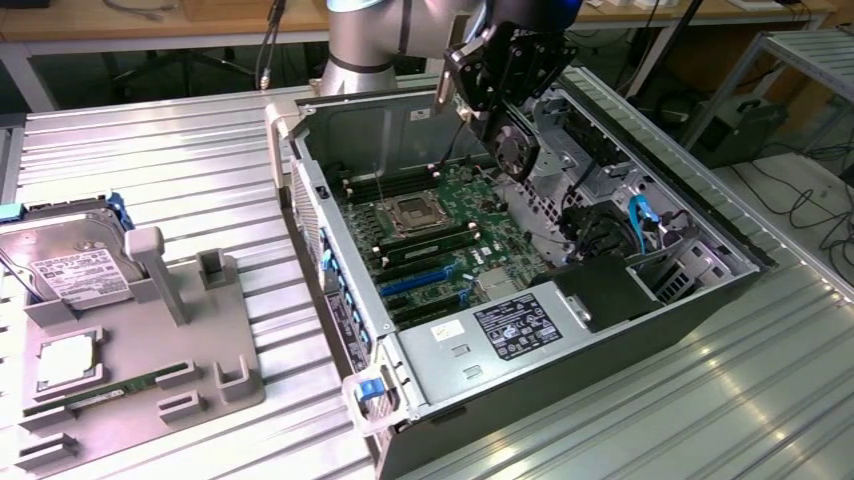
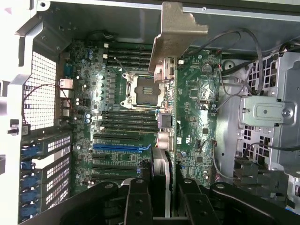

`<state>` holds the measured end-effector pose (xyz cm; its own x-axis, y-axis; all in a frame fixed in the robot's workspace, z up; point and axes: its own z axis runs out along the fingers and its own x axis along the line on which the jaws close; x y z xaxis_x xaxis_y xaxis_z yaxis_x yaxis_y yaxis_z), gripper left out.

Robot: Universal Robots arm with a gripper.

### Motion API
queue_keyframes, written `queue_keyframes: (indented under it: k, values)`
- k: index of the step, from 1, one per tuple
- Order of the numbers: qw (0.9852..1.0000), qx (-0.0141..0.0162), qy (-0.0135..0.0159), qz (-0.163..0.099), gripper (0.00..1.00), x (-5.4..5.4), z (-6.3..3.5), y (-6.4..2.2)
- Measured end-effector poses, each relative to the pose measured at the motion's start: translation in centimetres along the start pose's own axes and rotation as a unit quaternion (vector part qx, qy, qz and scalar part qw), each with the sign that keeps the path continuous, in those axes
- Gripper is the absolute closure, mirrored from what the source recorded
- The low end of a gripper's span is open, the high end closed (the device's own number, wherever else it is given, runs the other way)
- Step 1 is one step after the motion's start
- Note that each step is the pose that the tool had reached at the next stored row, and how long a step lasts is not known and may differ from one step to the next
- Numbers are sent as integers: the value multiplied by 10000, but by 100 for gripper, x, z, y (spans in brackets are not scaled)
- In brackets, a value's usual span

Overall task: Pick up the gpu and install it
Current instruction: 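Insert the gpu into the slot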

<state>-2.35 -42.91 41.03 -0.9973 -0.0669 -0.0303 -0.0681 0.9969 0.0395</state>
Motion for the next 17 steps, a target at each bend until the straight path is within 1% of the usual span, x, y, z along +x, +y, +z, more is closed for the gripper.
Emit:
queue_keyframes:
  k: [10, 17]
  values:
    - [9998, -7, 9, -219, 72, 0, 0, 0]
    - [9992, -12, 15, -387, 72, 0, 0, 0]
